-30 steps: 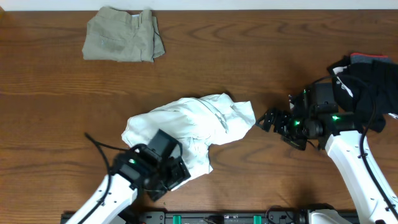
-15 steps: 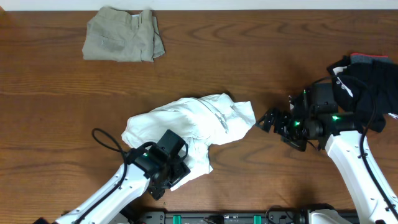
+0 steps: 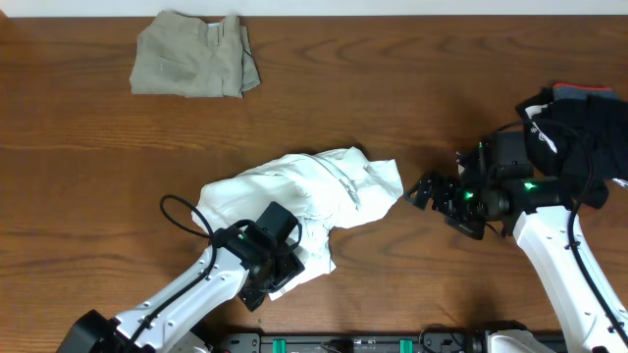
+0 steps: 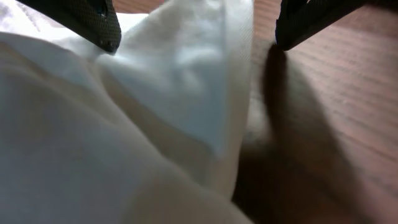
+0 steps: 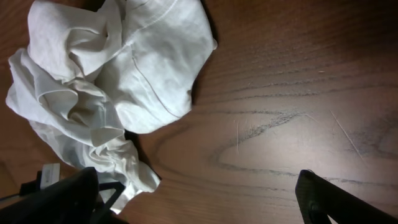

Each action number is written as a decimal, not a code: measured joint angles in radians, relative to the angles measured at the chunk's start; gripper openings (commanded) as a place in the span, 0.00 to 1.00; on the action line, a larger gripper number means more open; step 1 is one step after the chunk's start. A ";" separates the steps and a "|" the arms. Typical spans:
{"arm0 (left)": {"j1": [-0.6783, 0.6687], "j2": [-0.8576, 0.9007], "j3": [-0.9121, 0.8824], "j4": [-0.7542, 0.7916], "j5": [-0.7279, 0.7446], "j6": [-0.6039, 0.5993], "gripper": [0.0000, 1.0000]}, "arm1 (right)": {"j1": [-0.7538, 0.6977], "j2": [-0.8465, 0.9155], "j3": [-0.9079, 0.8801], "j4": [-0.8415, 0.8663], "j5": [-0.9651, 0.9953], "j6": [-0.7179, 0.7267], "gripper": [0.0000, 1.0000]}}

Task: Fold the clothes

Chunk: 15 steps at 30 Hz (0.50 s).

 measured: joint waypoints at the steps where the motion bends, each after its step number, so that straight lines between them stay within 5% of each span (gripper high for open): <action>1: 0.000 0.000 -0.004 0.004 0.004 0.000 0.78 | 0.000 0.000 0.000 0.000 0.000 0.000 0.99; 4: 0.000 -0.005 -0.010 0.021 0.019 -0.005 0.58 | 0.000 0.000 0.000 0.000 0.000 0.000 0.99; 9: 0.000 -0.006 -0.023 0.041 0.031 0.000 0.07 | 0.000 0.000 0.000 0.003 0.000 0.000 0.99; 15: 0.000 -0.006 -0.024 0.048 0.048 0.060 0.06 | 0.000 0.000 0.000 0.005 0.004 0.000 0.99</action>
